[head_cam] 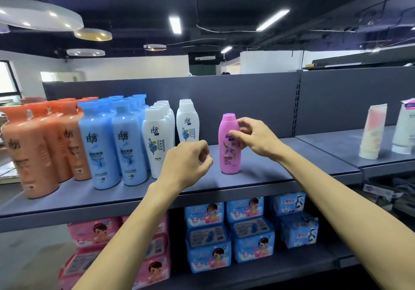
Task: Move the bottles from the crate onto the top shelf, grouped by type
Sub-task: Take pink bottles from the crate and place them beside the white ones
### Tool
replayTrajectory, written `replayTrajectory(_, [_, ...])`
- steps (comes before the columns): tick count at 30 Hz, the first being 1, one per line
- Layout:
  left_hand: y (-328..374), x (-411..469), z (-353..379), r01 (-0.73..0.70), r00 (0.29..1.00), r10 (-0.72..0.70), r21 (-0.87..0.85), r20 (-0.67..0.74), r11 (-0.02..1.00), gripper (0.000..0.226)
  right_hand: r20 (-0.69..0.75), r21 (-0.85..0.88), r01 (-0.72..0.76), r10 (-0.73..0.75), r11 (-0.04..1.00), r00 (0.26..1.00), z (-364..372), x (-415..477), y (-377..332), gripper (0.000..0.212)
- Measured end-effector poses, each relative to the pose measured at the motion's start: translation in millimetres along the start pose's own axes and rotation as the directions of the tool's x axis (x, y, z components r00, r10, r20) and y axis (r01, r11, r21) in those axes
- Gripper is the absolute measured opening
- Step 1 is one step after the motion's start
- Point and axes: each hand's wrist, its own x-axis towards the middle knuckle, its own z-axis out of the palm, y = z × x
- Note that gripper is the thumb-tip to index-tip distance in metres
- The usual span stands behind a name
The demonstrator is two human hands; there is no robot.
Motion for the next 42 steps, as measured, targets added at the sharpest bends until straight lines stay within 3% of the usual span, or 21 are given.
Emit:
replayTrajectory(6, [-5.6, 5.6, 7.6, -0.039, 0.999, 0.039, 0.076, 0.002, 0.996, 0.009, 0.006, -0.113, -0.081, 0.082, 0.990, 0.997, 0.6, -8.7, 0.5, 0.028])
replayTrajectory(11, [-8.8, 6.3, 15.4, -0.114, 0.992, 0.120, 0.150, -0.036, 0.982, 0.013, -0.055, -0.451, -0.180, 0.174, 0.874, 0.983, 20.1, -26.6, 8.6, 0.047])
replayTrajectory(13, [-11.0, 7.1, 19.1, -0.104, 0.994, 0.108, 0.157, -0.017, 0.982, 0.015, -0.083, -0.512, -0.208, 0.192, 0.834, 0.978, 32.8, -31.4, 12.6, 0.055])
replayTrajectory(18, [-15.0, 8.7, 33.4, -0.062, 0.998, 0.064, 0.186, -0.001, 0.981, 0.017, -0.155, -0.488, -0.303, 0.260, 0.819, 0.953, 52.0, -29.6, 16.7, 0.063])
replayTrajectory(28, [-23.0, 36.4, 73.0, 0.095, 0.994, -0.106, 0.215, 0.038, 0.972, 0.015, -0.102, -0.471, -0.297, 0.283, 0.831, 0.954, 60.1, 6.8, 26.9, 0.068])
replayTrajectory(42, [-35.6, 43.4, 96.3, 0.172, 0.984, -0.156, 0.217, -0.087, 0.961, 0.012, -0.055, -0.396, -0.306, 0.310, 0.866, 0.949, 83.9, 93.7, 72.0, 0.064])
